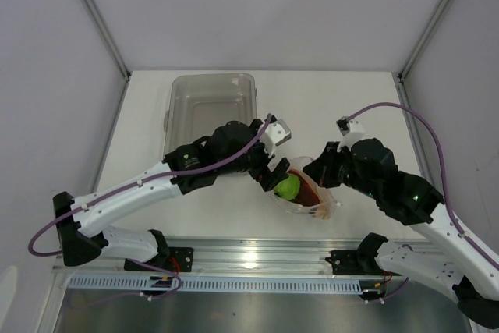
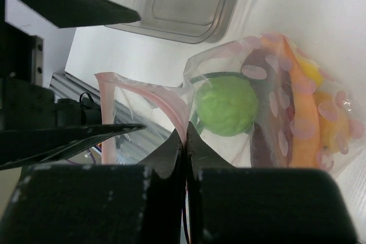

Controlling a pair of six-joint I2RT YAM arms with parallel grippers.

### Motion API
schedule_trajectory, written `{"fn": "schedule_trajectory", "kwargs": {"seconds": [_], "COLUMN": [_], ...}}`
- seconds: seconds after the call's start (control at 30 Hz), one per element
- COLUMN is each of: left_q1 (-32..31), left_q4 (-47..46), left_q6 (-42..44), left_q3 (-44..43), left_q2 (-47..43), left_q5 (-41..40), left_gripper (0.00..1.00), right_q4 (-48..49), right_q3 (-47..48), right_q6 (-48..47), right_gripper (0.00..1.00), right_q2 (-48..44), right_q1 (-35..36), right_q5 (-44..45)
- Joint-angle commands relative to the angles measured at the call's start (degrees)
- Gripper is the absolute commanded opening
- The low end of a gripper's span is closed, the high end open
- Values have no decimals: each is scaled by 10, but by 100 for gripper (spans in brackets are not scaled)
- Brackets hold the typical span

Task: Place the food in the zip-top bag and seal the zipper
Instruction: Zip the zipper food storage bag at the center of the board.

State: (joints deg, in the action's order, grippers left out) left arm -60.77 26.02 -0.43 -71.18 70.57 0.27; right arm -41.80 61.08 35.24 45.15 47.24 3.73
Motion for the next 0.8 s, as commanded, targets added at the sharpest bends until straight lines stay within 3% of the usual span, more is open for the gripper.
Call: {"fn": "schedule_trajectory", "kwargs": {"seconds": [0.0,0.07,0.13,0.17,0.2,0.3,0.4,0.43,0.53,0.63,0.77], "left_q1": [22,31,43,47,49,52,64,68,92,100,102], "left_q4": [10,30,40,50,55,79,105,113,137,154,163], "left_q6": [24,9,-14,-20,-30,-46,-76,-85,-119,-127,-133], "left_q3": [-51,-66,-71,-79,-82,-104,-142,-149,-181,-210,-236], "left_q2": [31,52,59,63,65,73,82,84,97,113,133], "left_q5": [32,66,108,114,119,137,133,135,154,158,170], "left_gripper": [99,99,68,46,2,1,1,1,1,1,1], "right_q4": [1,-6,-13,-17,-20,-31,-46,-60,-85,-101,-109], "right_q3": [31,33,33,33,33,33,34,36,36,36,27], "right_q6": [-16,-17,-19,-20,-21,-25,-32,-33,-38,-46,-67], "right_gripper": [0,0,0,0,1,8,27,38,55,59,56], "right_q2": [-6,-8,-11,-12,-12,-17,-24,-27,-48,-73,-95], "right_q1": [-1,-1,-1,-1,-2,-2,-1,-2,-2,-2,-1], "right_q5": [-12,-10,-6,-3,0,4,3,4,11,1,-69]}}
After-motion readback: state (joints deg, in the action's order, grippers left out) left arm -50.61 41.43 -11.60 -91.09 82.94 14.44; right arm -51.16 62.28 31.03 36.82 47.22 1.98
